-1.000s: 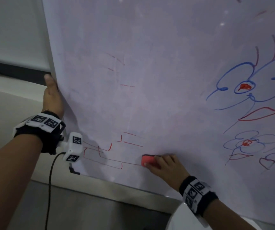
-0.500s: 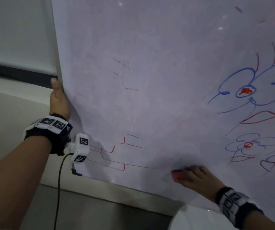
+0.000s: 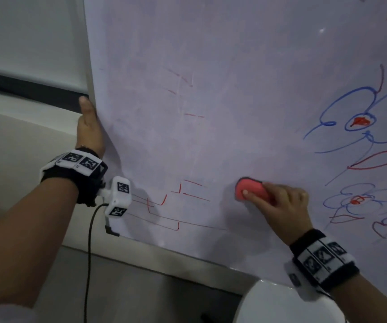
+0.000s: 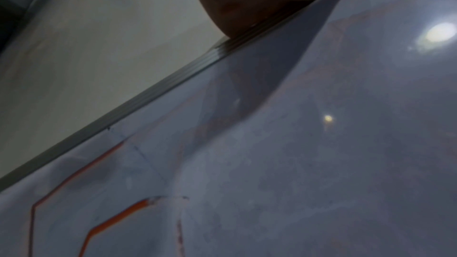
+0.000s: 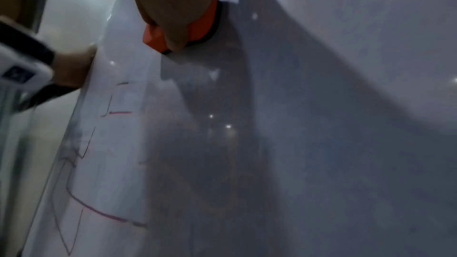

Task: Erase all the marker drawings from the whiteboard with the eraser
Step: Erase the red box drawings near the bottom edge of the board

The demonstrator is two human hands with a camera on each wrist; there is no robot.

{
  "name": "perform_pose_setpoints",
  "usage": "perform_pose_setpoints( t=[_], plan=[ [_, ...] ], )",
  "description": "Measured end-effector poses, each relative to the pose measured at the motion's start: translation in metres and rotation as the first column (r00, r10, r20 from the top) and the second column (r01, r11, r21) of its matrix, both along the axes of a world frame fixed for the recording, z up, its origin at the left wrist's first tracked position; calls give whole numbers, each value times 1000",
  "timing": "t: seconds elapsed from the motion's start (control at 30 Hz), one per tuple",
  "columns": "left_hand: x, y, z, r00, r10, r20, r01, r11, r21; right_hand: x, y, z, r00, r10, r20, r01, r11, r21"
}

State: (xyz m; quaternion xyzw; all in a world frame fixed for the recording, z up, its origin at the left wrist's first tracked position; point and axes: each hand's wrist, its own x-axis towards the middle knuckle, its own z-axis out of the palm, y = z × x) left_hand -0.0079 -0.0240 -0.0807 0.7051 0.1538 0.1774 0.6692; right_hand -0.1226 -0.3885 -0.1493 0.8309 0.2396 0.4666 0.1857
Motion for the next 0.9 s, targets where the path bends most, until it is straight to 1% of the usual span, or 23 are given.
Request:
perform_pose_setpoints(
  t=[0.03, 0.07, 0.1, 0.17, 0.2, 0.23, 0.27, 0.3, 0.33, 0.4, 0.43, 0.47, 0.5, 0.57, 0.6, 0.63, 0.67, 0.73, 0.77, 0.8, 0.83, 0.87, 0.9],
  plan=[
    [0, 1, -1, 1000, -2, 0, 2, 1000, -3, 4, 6, -1, 999, -12, 35, 10, 998, 63],
    [0, 1, -1, 1000, -9, 2, 9, 1000, -1, 2, 9, -12, 999, -3, 33, 0, 997, 74],
    [0, 1, -1, 1000, -22, 2, 22, 1000, 3, -3, 8, -31, 1000, 19, -20, -19, 1000, 21],
    [1, 2, 0, 999, -36, 6, 36, 999, 2, -17, -4, -74, 973, 38, -229, -82, 979, -185],
    [2, 2, -1, 999, -35, 12, 36, 999, -1, -22, -10, -88, 948, 13, -318, -98, 962, -254],
    [2, 2, -1, 999, -34, 18, 34, 999, 0, -24, -10, -90, 931, -1, -364, -105, 957, -271],
    [2, 2, -1, 999, -33, 25, 32, 999, 6, -21, -4, -83, 932, 16, -363, -114, 961, -250],
    [2, 3, -1, 999, -32, 35, 32, 999, 8, -15, 6, -69, 948, 50, -314, -122, 969, -214],
    [3, 4, -2, 999, -34, 42, 34, 999, 6, -7, 20, -50, 970, 83, -229, -122, 979, -161],
    [4, 5, -4, 998, -42, 43, 42, 999, 4, 16, 53, -12, 996, 90, -29, -90, 996, -18],
    [4, 6, -4, 998, -46, 44, 46, 999, -1, 27, 67, -3, 996, 82, 33, -84, 995, 58],
    [5, 7, -4, 998, -52, 44, 52, 999, -3, 35, 80, -2, 994, 98, 52, -103, 990, 99],
    [5, 7, -5, 997, -60, 43, 60, 998, -6, 38, 90, -9, 991, 134, 25, -135, 987, 83],
    [5, 8, -5, 996, -76, 40, 76, 997, -5, 32, 91, -44, 971, 198, -134, -211, 973, -90],
    [5, 8, -5, 996, -80, 39, 81, 997, -3, 25, 86, -58, 957, 199, -213, -236, 957, -166],
    [5, 8, -5, 996, -79, 39, 80, 997, -1, 19, 81, -64, 946, 181, -268, -235, 954, -184],
    [5, 8, -5, 996, -76, 41, 76, 997, -2, 17, 80, -59, 946, 176, -271, -222, 964, -148],
    [6, 8, -4, 996, -71, 44, 72, 997, -21, 24, 89, -40, 978, 138, -156, -142, 990, -12],
    [6, 8, -4, 996, -77, 41, 78, 997, -28, 30, 97, -30, 989, 111, -97, -103, 991, 82],
    [6, 8, -4, 996, -87, 32, 88, 996, -29, 35, 105, -25, 993, 100, -70, -87, 982, 166],
    [5, 8, -4, 995, -93, 21, 94, 995, -24, 38, 112, -26, 992, 108, -63, -94, 976, 195],
    [4, 9, -4, 995, -97, 15, 98, 995, -22, 38, 117, -34, 988, 132, -77, -119, 980, 161],
    [3, 9, -4, 994, -106, 15, 106, 994, -21, 37, 117, -43, 980, 160, -117, -152, 985, 76]
  ],
)
